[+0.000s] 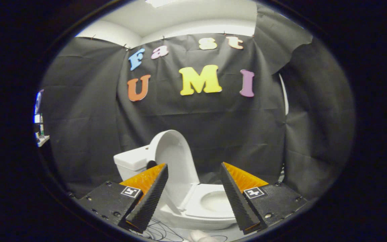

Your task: Open the toilet lid.

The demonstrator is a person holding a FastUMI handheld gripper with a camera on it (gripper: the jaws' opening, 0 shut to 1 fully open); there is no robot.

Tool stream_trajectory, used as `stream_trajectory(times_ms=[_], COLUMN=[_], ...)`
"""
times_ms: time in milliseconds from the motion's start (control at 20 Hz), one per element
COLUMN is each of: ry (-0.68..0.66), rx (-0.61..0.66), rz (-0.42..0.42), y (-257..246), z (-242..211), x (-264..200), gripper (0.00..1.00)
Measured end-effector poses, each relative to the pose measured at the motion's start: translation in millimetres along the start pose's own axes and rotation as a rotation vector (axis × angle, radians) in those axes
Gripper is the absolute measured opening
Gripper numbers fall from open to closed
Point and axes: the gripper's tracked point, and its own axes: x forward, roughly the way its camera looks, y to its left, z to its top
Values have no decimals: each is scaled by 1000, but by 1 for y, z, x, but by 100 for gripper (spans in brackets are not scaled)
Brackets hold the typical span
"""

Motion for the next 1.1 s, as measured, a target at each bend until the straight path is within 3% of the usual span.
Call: stream_trajectory(times_ms=[250, 450, 900, 1100], ry=[66, 51, 20, 34], rx=[36, 41, -81, -58], rz=[-143, -240, -225, -205], y=[-90, -132, -113, -109], z=[-56, -67, -67, -71], x=[-41, -58, -56, -55], gripper=[96, 94, 94, 94])
